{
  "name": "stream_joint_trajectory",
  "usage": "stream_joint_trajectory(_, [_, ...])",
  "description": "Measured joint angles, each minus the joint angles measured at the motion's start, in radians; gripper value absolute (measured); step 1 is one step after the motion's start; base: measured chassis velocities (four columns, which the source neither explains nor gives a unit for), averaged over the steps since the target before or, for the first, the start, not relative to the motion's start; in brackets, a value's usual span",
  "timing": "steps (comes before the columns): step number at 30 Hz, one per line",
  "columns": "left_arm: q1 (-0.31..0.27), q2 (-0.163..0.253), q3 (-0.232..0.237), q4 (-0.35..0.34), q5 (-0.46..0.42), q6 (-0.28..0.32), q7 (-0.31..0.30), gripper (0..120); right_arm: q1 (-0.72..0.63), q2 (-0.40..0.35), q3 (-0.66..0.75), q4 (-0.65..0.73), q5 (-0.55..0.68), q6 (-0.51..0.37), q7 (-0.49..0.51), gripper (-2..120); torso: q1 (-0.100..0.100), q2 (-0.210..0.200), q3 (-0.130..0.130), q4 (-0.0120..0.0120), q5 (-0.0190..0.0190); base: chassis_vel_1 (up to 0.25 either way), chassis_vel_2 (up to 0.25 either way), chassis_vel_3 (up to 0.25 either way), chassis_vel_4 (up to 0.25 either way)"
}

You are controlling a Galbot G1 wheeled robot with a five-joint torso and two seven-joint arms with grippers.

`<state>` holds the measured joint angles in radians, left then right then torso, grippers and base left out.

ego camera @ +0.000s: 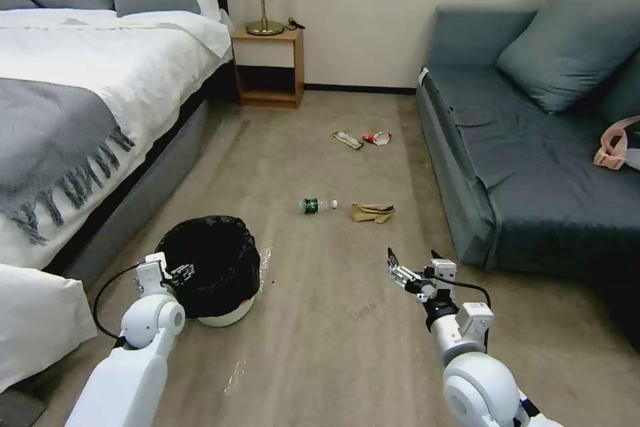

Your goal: Pick up the trash bin, then pick up the garbage on the floor and place it into the trash bin.

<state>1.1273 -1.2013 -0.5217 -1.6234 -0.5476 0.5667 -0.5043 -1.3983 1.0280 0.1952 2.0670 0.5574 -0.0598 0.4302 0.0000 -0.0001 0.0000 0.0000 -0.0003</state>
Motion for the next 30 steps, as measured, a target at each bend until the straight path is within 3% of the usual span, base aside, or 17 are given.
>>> stream_joint_trajectory(6, [0.012, 0.004, -0.009, -0.006, 0.0, 0.01, 0.001, 75, 0.001, 0.004, -0.005, -0.003, -0.001, 0.0, -0.001, 100, 0.0, 0.0, 0.0, 0.0, 0.0003, 0.0, 0.0, 0.0, 0.0])
stream_joint_trajectory(11, [0.048, 0.014, -0.033, -0.028, 0.001, 0.005, 0.023, 55, 0.007, 0.012, -0.027, -0.013, -0.008, -0.003, -0.001, 100, 0.0, 0.0, 0.0, -0.0001, 0.0001, 0.0, 0.0, 0.0, 0.0])
stream_joint_trajectory(12, [0.06, 0.015, -0.043, -0.037, 0.001, -0.003, 0.03, 49, 0.012, 0.016, -0.037, -0.016, -0.01, -0.005, -0.001, 100, 0.0, 0.0, 0.0, -0.0001, 0.0, 0.0, 0.0, 0.0, 0.0])
stream_joint_trajectory(16, [0.077, 0.015, -0.058, -0.049, 0.002, -0.018, 0.038, 41, 0.018, 0.023, -0.051, -0.018, -0.012, -0.01, 0.0, 100, 0.0, 0.0, 0.0, -0.0001, 0.0001, 0.0, 0.0, 0.0, 0.0])
stream_joint_trajectory(22, [0.153, -0.002, -0.119, -0.1, 0.01, -0.077, 0.066, 14, 0.021, 0.04, -0.084, -0.031, -0.025, -0.015, 0.001, 100, 0.0, 0.0, 0.0, 0.0, 0.0001, 0.0, 0.0, 0.0, 0.0])
stream_joint_trajectory(30, [0.225, -0.025, -0.165, -0.153, 0.019, -0.118, 0.084, 10, 0.007, 0.04, -0.098, -0.028, -0.036, -0.012, -0.001, 100, 0.0, 0.0, 0.0, 0.0, 0.0002, 0.0, 0.0, 0.0, 0.0])
